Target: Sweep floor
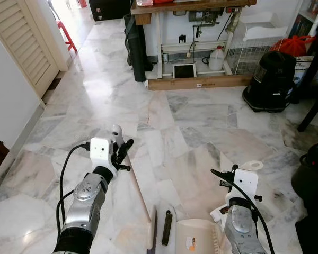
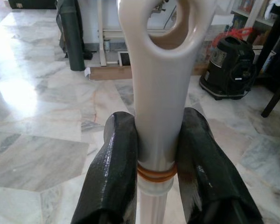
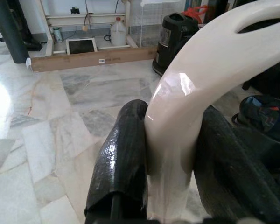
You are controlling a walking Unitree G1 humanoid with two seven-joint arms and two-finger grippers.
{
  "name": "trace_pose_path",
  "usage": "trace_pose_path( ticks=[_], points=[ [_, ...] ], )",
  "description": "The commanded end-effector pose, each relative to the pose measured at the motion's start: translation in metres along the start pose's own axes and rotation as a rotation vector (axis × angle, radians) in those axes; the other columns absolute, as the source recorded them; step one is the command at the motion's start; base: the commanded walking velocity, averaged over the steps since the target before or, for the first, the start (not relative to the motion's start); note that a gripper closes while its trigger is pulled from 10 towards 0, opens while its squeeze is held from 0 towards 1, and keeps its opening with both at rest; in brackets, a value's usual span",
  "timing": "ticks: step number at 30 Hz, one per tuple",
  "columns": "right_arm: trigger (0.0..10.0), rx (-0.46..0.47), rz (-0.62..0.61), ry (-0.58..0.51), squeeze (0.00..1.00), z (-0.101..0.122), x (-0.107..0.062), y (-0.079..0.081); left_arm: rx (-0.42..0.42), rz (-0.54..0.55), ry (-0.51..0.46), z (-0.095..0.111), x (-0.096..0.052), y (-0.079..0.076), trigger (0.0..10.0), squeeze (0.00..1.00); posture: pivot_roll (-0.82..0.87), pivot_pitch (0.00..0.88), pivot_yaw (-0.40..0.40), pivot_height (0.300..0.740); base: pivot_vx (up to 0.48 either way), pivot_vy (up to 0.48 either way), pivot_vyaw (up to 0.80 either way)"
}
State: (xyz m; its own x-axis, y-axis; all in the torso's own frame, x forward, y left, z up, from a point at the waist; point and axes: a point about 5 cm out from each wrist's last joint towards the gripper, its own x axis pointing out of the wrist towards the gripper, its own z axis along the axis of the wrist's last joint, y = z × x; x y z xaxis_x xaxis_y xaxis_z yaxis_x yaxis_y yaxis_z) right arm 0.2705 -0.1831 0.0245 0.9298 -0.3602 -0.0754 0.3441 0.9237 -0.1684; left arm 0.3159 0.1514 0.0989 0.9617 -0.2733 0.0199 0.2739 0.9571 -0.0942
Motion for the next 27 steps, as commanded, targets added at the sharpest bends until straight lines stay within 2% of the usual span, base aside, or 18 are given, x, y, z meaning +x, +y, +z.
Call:
trace_pose_path(
  ticks=[1,5,6,8,9,14,16,18,19,22,25,27],
  points=[
    [10.0,-0.008,0.017,0.033,0.00,-0.006,-0.004,0.004,0.054,0.006,-0.025,0.008,0.003,0.006,10.0,0.00,0.11,0.020,0.105,0.740,0.000,0.000,0.00],
    [10.0,-0.007,0.015,0.029,0.00,-0.006,-0.003,0.004,0.125,0.008,-0.008,0.005,0.004,0.007,10.0,0.00,0.10,0.019,0.105,0.740,0.000,0.000,0.00],
    [10.0,-0.007,0.014,0.028,0.00,-0.005,-0.002,0.004,0.183,0.019,-0.009,0.003,0.005,0.008,10.0,0.00,0.09,0.017,0.107,0.740,0.000,0.000,0.00],
    [10.0,-0.006,0.014,0.026,0.00,-0.005,-0.003,0.004,0.205,0.022,-0.006,-0.001,0.006,0.008,10.0,0.00,0.09,0.014,0.109,0.740,0.000,0.000,0.00],
    [10.0,-0.006,0.014,0.025,0.00,-0.005,-0.003,0.005,0.244,0.021,0.007,-0.005,0.006,0.008,10.0,0.00,0.08,0.012,0.110,0.740,0.000,0.000,0.00],
    [10.0,-0.013,0.018,0.031,0.00,-0.007,-0.005,0.003,0.226,0.040,0.052,-0.019,0.006,0.006,10.0,0.00,0.06,0.004,0.107,0.740,0.000,0.000,0.00],
    [10.0,-0.014,0.017,0.028,0.00,-0.007,-0.005,0.001,0.170,0.043,0.077,-0.027,0.006,0.004,10.0,0.00,0.05,0.001,0.105,0.740,0.000,0.000,0.00],
    [10.0,-0.014,0.017,0.026,0.00,-0.007,-0.005,0.000,0.052,0.050,0.106,-0.034,0.007,0.002,10.0,0.00,0.05,0.000,0.103,0.740,0.000,0.000,0.00],
    [10.0,-0.014,0.017,0.026,0.00,-0.007,-0.005,0.000,0.052,0.050,0.106,-0.034,0.007,0.002,10.0,0.00,0.05,0.000,0.103,0.740,0.000,0.000,0.00],
    [10.0,-0.015,0.017,0.028,0.00,-0.008,-0.006,0.000,-0.041,0.069,0.103,-0.036,0.009,0.004,10.0,0.00,0.04,0.000,0.103,0.740,0.000,0.000,0.00],
    [10.0,-0.015,0.018,0.031,0.00,-0.009,-0.007,0.000,-0.091,0.078,0.099,-0.036,0.010,0.006,10.0,0.00,0.04,0.000,0.104,0.740,0.000,0.000,0.00],
    [10.0,-0.021,0.030,0.047,0.00,-0.011,-0.008,0.002,-0.203,0.084,0.100,-0.037,0.011,0.008,10.0,0.00,0.03,0.000,0.103,0.740,0.000,0.000,0.00]
  ],
)
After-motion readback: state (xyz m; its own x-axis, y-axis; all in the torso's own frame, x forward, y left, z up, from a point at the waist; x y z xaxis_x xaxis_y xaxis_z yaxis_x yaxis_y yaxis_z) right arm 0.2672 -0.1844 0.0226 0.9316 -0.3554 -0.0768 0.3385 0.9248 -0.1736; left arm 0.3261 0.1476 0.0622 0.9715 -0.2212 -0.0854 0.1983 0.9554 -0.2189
